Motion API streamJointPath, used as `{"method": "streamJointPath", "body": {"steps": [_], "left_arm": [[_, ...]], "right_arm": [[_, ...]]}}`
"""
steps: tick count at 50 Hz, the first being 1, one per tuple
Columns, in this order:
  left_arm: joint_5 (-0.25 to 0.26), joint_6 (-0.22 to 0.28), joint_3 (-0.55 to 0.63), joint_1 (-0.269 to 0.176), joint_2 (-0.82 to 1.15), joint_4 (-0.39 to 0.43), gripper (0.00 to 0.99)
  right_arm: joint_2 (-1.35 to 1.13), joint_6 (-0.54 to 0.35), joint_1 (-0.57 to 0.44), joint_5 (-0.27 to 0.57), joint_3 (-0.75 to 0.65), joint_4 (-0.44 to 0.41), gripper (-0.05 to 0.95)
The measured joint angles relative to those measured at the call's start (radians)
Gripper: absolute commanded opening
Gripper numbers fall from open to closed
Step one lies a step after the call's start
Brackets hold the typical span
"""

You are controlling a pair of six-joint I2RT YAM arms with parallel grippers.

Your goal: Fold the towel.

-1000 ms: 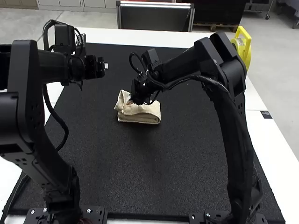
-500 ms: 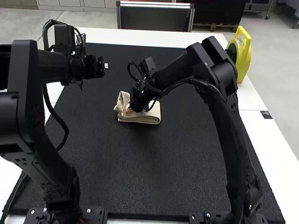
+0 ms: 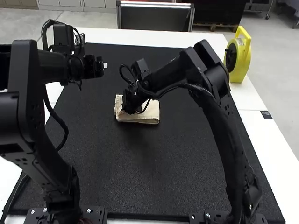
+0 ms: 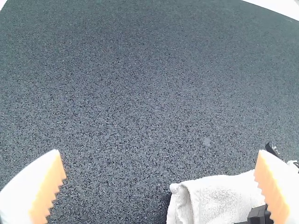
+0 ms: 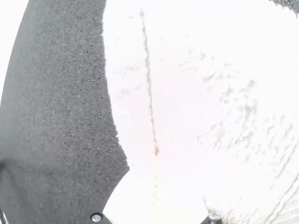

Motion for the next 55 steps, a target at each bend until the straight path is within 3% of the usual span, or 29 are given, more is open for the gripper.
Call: {"method": "streamJointPath", "body": {"steps": [55], "left_arm": [[0.003,0.0,0.0,0.0,0.0,0.001,0.959]], "right_arm": [[0.051,-0.004,-0.027,-0.03,0.078,-0.015,-0.02]]}}
